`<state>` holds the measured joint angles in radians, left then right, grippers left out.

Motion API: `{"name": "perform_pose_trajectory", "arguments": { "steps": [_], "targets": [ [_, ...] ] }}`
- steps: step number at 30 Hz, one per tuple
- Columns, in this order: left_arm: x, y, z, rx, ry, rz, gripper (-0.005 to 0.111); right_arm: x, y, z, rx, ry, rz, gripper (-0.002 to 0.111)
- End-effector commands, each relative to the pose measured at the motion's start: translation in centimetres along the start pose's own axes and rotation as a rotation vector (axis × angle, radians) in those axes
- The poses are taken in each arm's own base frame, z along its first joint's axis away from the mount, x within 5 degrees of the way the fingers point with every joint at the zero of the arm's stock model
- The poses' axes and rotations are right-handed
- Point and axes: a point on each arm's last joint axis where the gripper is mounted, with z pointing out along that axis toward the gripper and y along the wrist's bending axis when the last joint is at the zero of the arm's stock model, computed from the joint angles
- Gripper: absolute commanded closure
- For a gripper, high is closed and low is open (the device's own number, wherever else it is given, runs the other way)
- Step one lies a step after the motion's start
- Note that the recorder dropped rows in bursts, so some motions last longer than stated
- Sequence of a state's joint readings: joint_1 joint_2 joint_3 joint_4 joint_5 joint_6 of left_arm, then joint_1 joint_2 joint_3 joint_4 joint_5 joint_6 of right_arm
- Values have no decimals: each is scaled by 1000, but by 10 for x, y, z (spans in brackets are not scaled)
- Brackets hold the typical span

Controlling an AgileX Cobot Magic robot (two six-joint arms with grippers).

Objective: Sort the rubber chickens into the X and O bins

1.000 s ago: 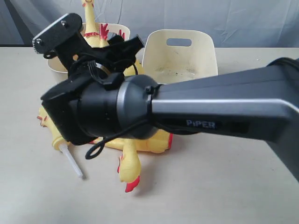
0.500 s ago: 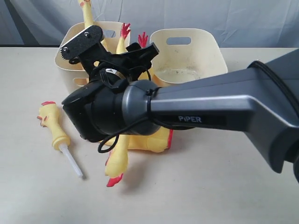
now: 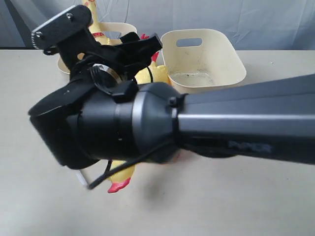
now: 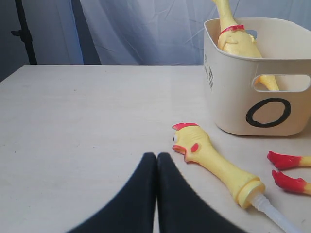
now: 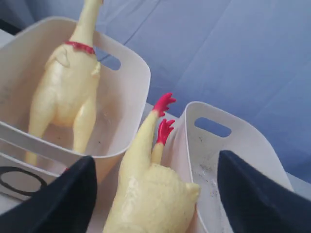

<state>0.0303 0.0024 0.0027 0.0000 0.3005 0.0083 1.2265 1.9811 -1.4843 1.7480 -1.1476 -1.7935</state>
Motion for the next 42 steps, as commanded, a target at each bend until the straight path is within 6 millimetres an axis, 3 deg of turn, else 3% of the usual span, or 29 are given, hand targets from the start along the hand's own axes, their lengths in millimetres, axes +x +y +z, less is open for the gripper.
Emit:
{"name": "perform_pose_trajectory", "arguments": {
  "steps": [1, 5, 8, 10, 14, 19, 25, 27, 31, 33, 39, 42],
  "targets": [
    [-2, 0, 0, 6, -15, -5, 107, -3, -10, -45, -9, -45, -19, 42],
    [-2, 0, 0, 6, -15, -5, 107, 21, -5, -64, -52, -45, 16, 42],
    [-2, 0, 0, 6, -15, -5, 107, 43, -9, -66, -55, -19, 256, 42],
    [-2, 0, 0, 6, -15, -5, 107, 58, -13, -65, -92, 15, 515, 42],
    [-2, 0, 0, 6, -15, -5, 107, 85, -22, -54, -237, 176, 858, 52],
    [-2, 0, 0, 6, -15, -5, 107, 114, -49, -18, -392, 437, 1027, 79],
    [-2, 0, 0, 6, -15, -5, 107, 112, -70, 1, -563, 512, 1071, 79],
    [-2, 0, 0, 6, -15, -5, 107, 114, -70, 6, -633, 545, 1048, 70],
    [-2, 0, 0, 6, -15, -5, 107, 121, -67, 13, -697, 597, 1002, 20],
    [-2, 0, 0, 6, -15, -5, 107, 125, -65, 17, -670, 601, 998, 3],
    [-2, 0, 0, 6, -15, -5, 107, 133, -55, 25, -652, 636, 981, 4],
    [-2, 0, 0, 6, -15, -5, 107, 126, -51, 32, -640, 611, 981, 4]
  ]
}}
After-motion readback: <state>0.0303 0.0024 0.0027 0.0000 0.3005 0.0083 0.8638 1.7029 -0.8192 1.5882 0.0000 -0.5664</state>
